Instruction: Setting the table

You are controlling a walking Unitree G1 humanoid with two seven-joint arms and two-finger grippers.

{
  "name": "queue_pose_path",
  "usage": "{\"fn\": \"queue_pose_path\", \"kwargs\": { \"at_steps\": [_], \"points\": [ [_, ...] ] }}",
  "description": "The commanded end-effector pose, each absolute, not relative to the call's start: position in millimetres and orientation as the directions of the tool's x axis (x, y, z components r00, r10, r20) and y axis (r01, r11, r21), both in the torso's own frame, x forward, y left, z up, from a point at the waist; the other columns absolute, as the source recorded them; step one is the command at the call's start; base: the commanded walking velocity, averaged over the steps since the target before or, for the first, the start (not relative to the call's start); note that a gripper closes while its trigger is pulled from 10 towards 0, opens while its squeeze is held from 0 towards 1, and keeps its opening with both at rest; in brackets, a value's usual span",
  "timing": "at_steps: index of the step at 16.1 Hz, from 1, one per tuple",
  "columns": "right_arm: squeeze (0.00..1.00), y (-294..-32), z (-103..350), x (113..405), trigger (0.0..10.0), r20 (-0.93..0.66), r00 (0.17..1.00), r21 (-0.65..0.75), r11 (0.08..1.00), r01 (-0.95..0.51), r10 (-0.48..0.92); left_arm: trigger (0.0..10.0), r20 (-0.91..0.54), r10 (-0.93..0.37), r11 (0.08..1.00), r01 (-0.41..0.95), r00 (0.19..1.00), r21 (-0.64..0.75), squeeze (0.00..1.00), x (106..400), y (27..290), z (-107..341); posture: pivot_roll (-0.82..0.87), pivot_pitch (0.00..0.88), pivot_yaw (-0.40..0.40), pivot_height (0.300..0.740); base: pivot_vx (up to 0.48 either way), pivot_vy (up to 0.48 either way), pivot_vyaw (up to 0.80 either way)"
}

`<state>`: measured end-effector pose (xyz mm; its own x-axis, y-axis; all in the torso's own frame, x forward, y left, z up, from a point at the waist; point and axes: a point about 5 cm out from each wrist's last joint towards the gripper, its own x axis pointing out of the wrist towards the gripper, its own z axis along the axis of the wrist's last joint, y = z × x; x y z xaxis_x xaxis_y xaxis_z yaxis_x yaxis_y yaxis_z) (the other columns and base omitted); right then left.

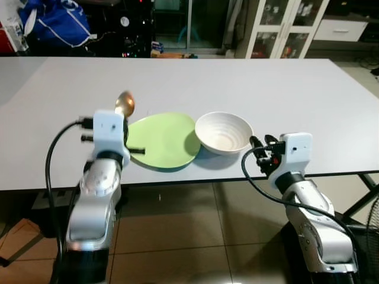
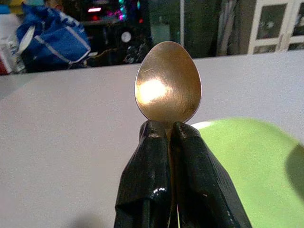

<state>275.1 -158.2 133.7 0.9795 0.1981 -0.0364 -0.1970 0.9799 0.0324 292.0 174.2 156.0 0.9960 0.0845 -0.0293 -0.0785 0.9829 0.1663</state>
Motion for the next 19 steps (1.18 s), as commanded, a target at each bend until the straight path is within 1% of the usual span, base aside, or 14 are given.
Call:
{"fn": "queue_pose_path", "kwargs": {
  "at_steps": [1, 4, 6, 7, 9, 11, 13, 15, 17, 19],
  "points": [
    [0.00, -160.2, 136.6, 273.2, 10.0, -0.032, 0.979, 0.029, 0.979, -0.200, 0.201, 10.0, -0.004, 0.108, 0.975, -0.105, 0.994, 0.194, 0.00, 288.6, 173.4, 161.2, 0.04, 0.000, -0.021, 0.740, 0.000, 0.000, 0.00],
    [0.00, -158.6, 135.4, 270.1, 10.0, -0.036, 0.977, 0.030, 0.978, -0.208, 0.209, 10.0, 0.018, 0.103, 0.972, -0.104, 0.995, 0.210, 0.00, 283.4, 171.4, 165.4, 0.04, 0.000, -0.018, 0.740, 0.000, 0.000, 0.00],
    [0.00, -154.2, 134.6, 267.3, 10.0, -0.039, 0.970, 0.027, 0.971, -0.237, 0.238, 10.0, 0.068, 0.043, 0.965, -0.059, 0.997, 0.254, 0.00, 282.2, 165.6, 173.2, 0.04, 0.000, -0.018, 0.740, 0.000, 0.000, 0.00],
    [0.00, -153.3, 134.7, 266.6, 10.0, -0.038, 0.970, 0.032, 0.970, -0.240, 0.241, 10.0, 0.086, 0.016, 0.963, -0.039, 0.996, 0.267, 0.00, 281.3, 162.6, 176.4, 0.04, 0.000, -0.019, 0.740, 0.000, 0.000, 0.69],
    [0.00, -150.7, 135.6, 265.7, 10.0, -0.026, 0.968, 0.041, 0.968, -0.248, 0.250, 10.0, 0.108, -0.050, 0.960, 0.018, 0.993, 0.278, 0.00, 279.0, 155.9, 181.6, 0.04, 0.000, -0.014, 0.740, 0.266, 0.000, 0.80],
    [0.00, -150.3, 137.1, 265.2, 10.0, -0.013, 0.970, 0.048, 0.969, -0.243, 0.244, 10.0, 0.102, -0.084, 0.957, 0.051, 0.991, 0.284, 0.00, 277.2, 154.3, 180.7, 0.04, 0.000, -0.010, 0.740, 0.296, 0.000, 0.80],
    [0.00, -153.8, 137.2, 264.6, 10.0, -0.007, 0.978, 0.077, 0.975, -0.209, 0.210, 10.0, 0.092, -0.095, 0.956, 0.065, 0.991, 0.288, 0.00, 276.1, 154.4, 179.0, 0.04, 0.000, -0.010, 0.740, 0.309, 0.000, 0.00],
    [0.00, -158.8, 140.2, 266.5, 10.0, 0.012, 0.985, 0.073, 0.983, -0.170, 0.170, 10.0, 0.077, -0.124, 0.951, 0.096, 0.989, 0.292, 0.00, 277.3, 153.4, 178.2, 0.05, 0.000, -0.006, 0.740, 0.313, 0.000, 0.00],
    [0.00, -160.9, 146.2, 268.5, 10.0, 0.043, 0.988, 0.074, 0.985, -0.153, 0.150, 10.0, 0.064, -0.160, 0.944, 0.134, 0.985, 0.302, 0.00, 278.8, 150.5, 177.4, 0.04, 0.000, 0.001, 0.740, 0.330, 0.000, 0.00],
    [0.00, -161.1, 148.5, 269.2, 10.0, 0.053, 0.988, 0.075, 0.986, -0.148, 0.144, 10.0, 0.061, -0.168, 0.943, 0.143, 0.984, 0.299, 0.00, 280.2, 149.6, 177.2, 0.04, 0.000, 0.005, 0.740, 0.332, 0.000, 0.00]
  ]
}}
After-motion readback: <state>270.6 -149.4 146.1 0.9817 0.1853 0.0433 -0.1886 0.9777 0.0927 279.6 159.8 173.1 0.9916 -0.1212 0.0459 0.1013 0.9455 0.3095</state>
